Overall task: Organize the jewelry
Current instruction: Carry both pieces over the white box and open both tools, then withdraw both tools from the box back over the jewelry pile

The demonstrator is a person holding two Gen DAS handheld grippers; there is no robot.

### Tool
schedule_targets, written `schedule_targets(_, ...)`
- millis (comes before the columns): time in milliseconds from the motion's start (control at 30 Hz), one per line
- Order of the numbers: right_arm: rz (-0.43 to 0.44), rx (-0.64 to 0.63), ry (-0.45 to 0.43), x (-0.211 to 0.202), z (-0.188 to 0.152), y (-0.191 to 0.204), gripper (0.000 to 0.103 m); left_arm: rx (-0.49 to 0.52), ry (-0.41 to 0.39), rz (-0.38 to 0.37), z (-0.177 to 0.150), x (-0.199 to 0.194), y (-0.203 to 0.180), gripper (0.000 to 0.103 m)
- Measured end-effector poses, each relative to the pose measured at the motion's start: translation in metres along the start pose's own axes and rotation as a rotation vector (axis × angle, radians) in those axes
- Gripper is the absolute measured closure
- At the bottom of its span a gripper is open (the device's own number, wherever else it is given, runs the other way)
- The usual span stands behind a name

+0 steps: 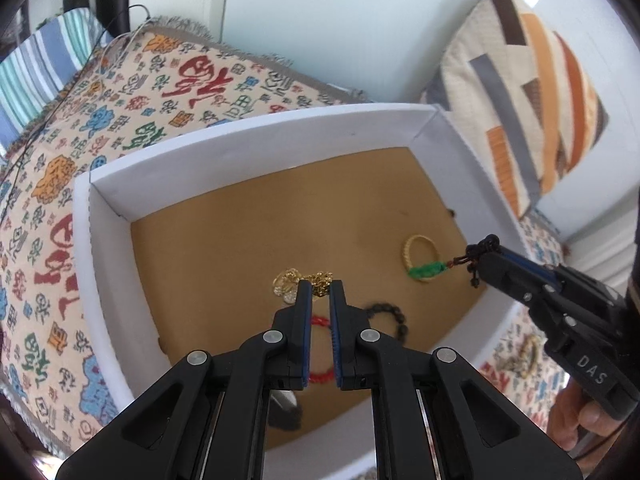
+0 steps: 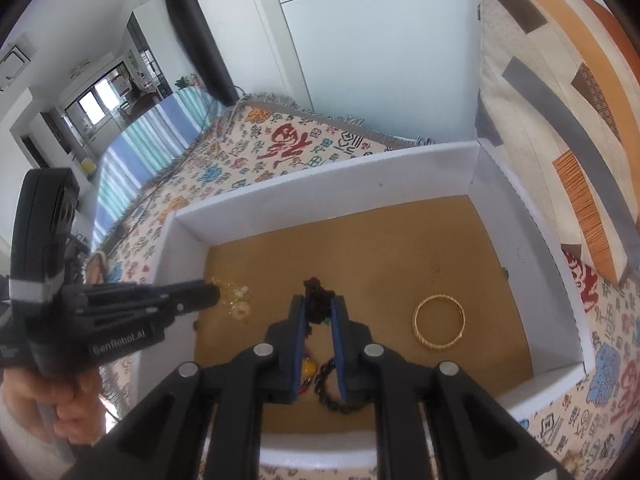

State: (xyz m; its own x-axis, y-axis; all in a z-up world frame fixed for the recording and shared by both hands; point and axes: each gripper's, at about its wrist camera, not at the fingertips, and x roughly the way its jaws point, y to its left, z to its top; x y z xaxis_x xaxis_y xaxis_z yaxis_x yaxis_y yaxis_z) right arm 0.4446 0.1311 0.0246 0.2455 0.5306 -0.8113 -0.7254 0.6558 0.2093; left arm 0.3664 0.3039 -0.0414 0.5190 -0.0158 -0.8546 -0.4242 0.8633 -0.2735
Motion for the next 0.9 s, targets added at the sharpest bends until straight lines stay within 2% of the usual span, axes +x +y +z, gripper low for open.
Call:
schedule_targets(33,-0.010,0.020,-0.013,0.003,0.001,-0.005,0.076,-0.010,-0.008,0.019,0.000,0.003,0.002,0.093)
schedule_targets(67,-0.013,0.045,-0.033,0.002,-0.001,-0.010,0.059,-0.022,-0.013,0.033,0.000,0.006,0.006,0.080)
schedule_targets(100,-0.018,0.069,-0.054,0.000,-0.003,-0.014,0.052,-0.034,-0.014,0.042,0.000,0.007,0.009,0.056)
schedule_targets(167,-0.035,0.096,-0.089,-0.007,-0.006,-0.023,0.052,-0.060,-0.031,0.054,-0.002,0.005,0.015,0.033)
schedule_targets(333,-0.073,0.107,-0.160,-0.046,-0.029,-0.043,0.052,-0.045,-0.047,0.035,-0.021,-0.012,0.012,0.031)
schedule_targets(467,-0.148,0.098,-0.208,-0.085,-0.075,-0.050,0.052,0.040,-0.072,0.007,-0.053,-0.037,-0.009,0.024)
schedule_targets(567,-0.172,0.089,-0.204,-0.105,-0.130,-0.046,0.050,0.134,-0.077,-0.048,-0.092,-0.059,-0.034,0.019)
schedule_targets(733,-0.217,0.103,-0.156,-0.134,-0.234,-0.041,0.050,0.277,-0.029,-0.139,-0.175,-0.077,-0.078,0.017)
schedule_targets(900,-0.289,0.214,-0.147,-0.173,-0.322,-0.050,0.050,0.329,0.057,-0.201,-0.251,-0.066,-0.108,0.016)
